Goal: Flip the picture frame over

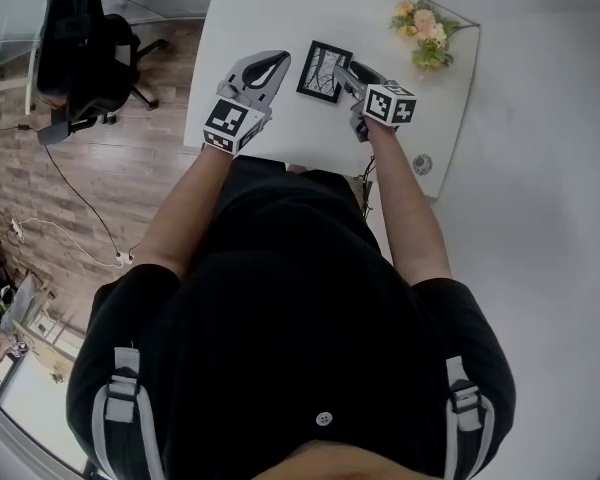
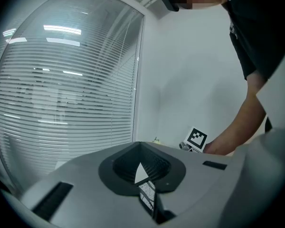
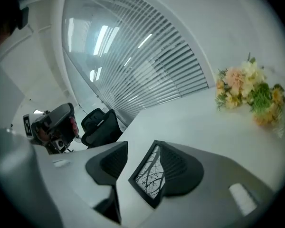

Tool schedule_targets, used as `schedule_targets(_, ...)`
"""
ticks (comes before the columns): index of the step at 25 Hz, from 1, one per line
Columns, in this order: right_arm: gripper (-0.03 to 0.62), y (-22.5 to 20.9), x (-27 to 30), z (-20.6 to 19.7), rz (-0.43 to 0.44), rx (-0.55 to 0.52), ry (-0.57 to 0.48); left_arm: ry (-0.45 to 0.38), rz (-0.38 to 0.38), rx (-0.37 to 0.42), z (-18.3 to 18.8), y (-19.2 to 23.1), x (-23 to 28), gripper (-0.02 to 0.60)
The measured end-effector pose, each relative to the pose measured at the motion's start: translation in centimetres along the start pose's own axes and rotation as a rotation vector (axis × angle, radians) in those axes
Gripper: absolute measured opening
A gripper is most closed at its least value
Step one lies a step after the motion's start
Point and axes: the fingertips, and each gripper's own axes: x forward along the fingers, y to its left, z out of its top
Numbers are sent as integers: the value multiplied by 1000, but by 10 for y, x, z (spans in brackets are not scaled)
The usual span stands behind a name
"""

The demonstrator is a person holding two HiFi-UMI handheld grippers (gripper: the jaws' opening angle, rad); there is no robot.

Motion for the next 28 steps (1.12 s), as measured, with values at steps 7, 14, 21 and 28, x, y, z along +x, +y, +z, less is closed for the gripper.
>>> schedule_targets(7,207,66,-42,45,39,-272,-95,-40,-32,17,29,-21,-16,5)
schedule_targets(14,179,137,-92,89,88,-455,-246,-95,-86,31,69,-44,-25,5)
schedule_targets(21,121,188,-134,115,119,-558,-361,-125,-129,49,103,-59,-29,5)
schedule_targets(28,43,218,-159,127,122,-641,-429,-168,-184,85,126,-77,-34,5)
